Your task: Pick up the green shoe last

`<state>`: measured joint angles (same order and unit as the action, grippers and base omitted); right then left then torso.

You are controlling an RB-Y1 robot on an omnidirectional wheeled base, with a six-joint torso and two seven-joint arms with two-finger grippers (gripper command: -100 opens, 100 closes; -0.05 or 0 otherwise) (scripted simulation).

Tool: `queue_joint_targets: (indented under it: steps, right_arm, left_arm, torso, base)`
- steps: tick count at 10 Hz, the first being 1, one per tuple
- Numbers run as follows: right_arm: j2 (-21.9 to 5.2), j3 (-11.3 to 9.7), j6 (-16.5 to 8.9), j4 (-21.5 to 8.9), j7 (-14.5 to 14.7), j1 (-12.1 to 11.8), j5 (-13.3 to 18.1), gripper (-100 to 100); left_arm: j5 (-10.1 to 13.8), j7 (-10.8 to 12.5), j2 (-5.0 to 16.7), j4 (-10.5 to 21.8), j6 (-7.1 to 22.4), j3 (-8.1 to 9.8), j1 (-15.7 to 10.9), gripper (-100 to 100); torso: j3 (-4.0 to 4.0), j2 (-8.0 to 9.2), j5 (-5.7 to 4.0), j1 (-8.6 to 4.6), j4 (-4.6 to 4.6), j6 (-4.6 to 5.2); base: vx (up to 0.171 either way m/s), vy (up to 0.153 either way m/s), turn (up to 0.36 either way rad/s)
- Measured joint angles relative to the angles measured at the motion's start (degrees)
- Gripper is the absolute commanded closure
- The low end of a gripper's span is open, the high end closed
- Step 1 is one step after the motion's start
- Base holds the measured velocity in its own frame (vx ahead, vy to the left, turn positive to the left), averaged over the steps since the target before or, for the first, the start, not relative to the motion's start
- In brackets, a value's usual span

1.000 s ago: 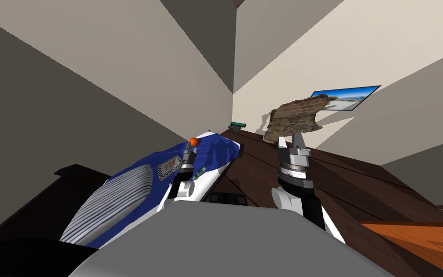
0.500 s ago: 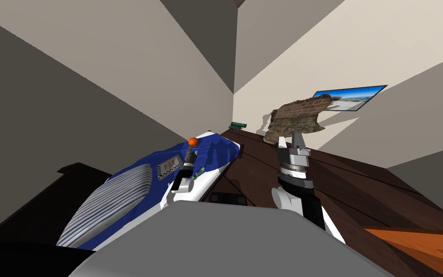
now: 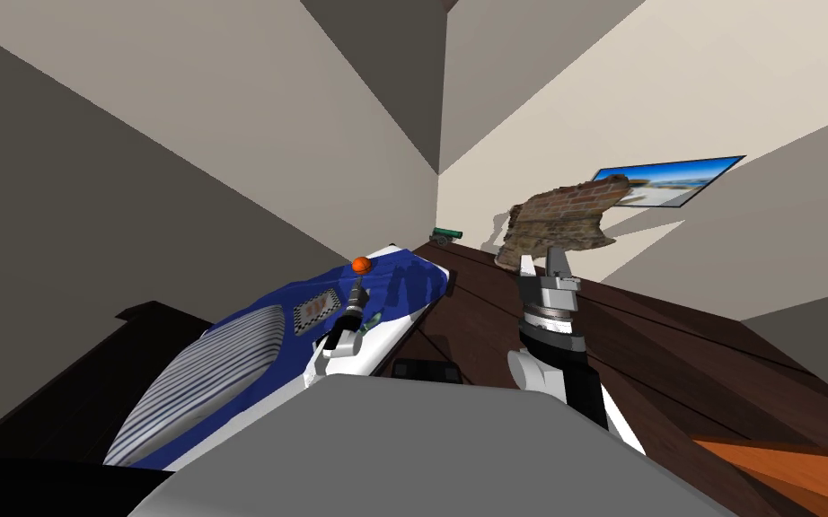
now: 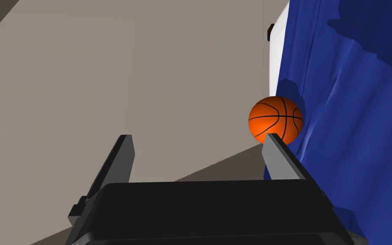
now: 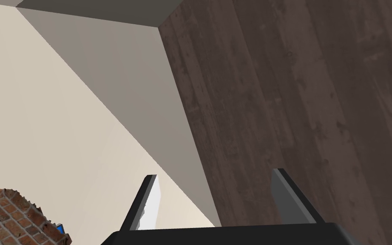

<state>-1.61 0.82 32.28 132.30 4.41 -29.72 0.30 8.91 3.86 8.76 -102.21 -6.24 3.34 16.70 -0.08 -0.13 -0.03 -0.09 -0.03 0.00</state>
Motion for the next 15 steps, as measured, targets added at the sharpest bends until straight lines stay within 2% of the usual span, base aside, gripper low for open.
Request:
queue_joint_targets:
  steps: [2, 3, 7, 12, 13, 15]
  right_arm:
    - [0.0, 0.0, 0.0, 0.0, 0.0, 0.0, 0.0, 0]
    - [0.0, 0.0, 0.0, 0.0, 0.0, 0.0, 0.0, 0]
    - [0.0, 0.0, 0.0, 0.0, 0.0, 0.0, 0.0, 0]
    - [0.0, 0.0, 0.0, 0.0, 0.0, 0.0, 0.0, 0]
    - [0.0, 0.0, 0.0, 0.0, 0.0, 0.0, 0.0, 0]
    - [0.0, 0.0, 0.0, 0.0, 0.0, 0.0, 0.0, 0]
  left_arm:
    - [0.2, 0.3, -0.1, 1.8, 2.8, 0.53, -0.5, -100]
    - [0.4, 0.5, 0.1, 3.0, 2.8, 0.64, -1.0, -100]
    - [1.0, 1.3, 0.5, 8.9, 6.7, 2.0, -3.7, -100]
    - [1.8, 2.3, 1.1, 18.3, 12.0, 4.08, -7.9, -100]
    - [1.8, 2.4, 1.1, 18.9, 13.1, 4.32, -7.7, -100]
    - [2.1, 2.8, 1.5, 22.4, 15.3, 5.19, -9.6, -100]
  torso:
    - [0.01, 0.01, -0.01, -0.02, 0.0, -0.01]
    - [0.03, 0.05, 0.0, 0.04, 0.01, 0.0]
    - [-0.01, -0.02, -0.01, 0.0, 0.0, 0.0]
    - [-0.04, -0.07, 0.0, 0.03, -0.01, -0.01]
    - [-0.02, -0.04, 0.0, 0.04, -0.01, -0.01]
    - [-0.04, -0.07, 0.0, 0.02, -0.01, 0.0]
  base:
    - [0.022, -0.026, 0.014]
    - [0.02, -0.024, 0.051]
    - [0.034, -0.033, 0.051]
    - [0.045, -0.027, 0.044]
    - [0.049, -0.032, 0.074]
    - [0.051, -0.025, 0.054]
